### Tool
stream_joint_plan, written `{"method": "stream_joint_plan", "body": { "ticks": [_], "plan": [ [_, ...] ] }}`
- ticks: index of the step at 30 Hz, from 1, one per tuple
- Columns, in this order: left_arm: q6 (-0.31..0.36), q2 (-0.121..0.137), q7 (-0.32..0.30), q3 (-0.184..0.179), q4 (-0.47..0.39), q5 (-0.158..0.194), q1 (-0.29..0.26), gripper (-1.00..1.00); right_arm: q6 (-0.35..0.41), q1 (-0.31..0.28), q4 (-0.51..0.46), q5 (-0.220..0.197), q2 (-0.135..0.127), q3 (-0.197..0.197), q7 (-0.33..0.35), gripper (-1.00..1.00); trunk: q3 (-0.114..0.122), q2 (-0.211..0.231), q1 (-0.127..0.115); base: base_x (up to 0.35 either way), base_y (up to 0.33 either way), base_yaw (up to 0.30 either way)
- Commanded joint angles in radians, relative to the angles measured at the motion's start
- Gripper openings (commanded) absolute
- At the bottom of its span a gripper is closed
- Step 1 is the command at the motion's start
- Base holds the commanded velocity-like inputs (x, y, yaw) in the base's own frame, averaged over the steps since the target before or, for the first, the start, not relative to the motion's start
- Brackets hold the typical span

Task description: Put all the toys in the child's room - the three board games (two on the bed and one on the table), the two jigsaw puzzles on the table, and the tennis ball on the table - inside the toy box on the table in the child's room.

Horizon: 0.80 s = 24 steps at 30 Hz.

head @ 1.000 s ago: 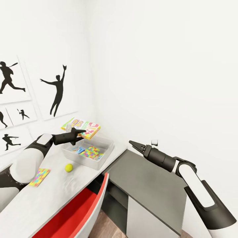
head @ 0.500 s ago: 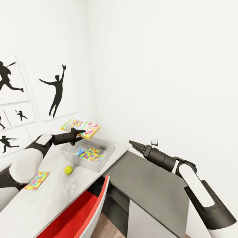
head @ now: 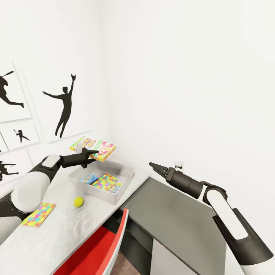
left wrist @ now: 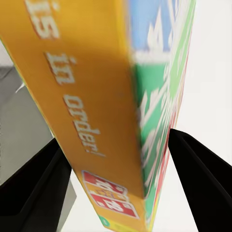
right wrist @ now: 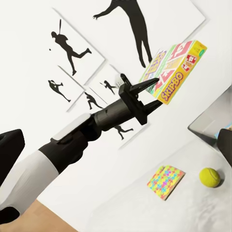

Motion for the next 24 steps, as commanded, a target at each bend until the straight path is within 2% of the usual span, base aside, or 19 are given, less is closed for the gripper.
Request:
{"method": "stream_joint_plan", "body": {
  "ticks": [1,6,13,16,24],
  "plan": [
    [0.003,0.000,-0.006,0.007,0.000,-0.010,0.000,-1.00,0.002,-0.001,0.000,-0.001,-0.001,0.001,0.002,1.00,0.000,-0.001,0.000,0.052,0.018,0.000],
    [-0.050,-0.001,0.004,0.007,0.002,-0.011,0.003,-1.00,0.002,-0.001,0.000,-0.001,-0.001,0.001,0.001,1.00,0.000,-0.001,0.000,0.017,0.006,0.000],
    [-0.072,-0.009,0.089,0.007,0.015,-0.008,0.004,-1.00,0.002,-0.001,0.000,-0.001,-0.001,0.001,0.002,1.00,0.000,-0.001,0.000,0.001,0.000,0.000],
    [-0.093,-0.011,0.107,0.007,0.023,-0.007,0.004,-1.00,0.002,-0.001,-0.001,-0.001,-0.001,0.001,0.002,1.00,0.000,-0.001,0.000,0.000,0.000,0.000],
    [-0.150,-0.012,0.116,0.008,0.077,-0.005,0.004,-1.00,0.002,-0.001,-0.001,-0.002,-0.001,0.002,0.001,1.00,0.000,-0.001,0.000,0.000,0.000,0.000]
  ]
}}
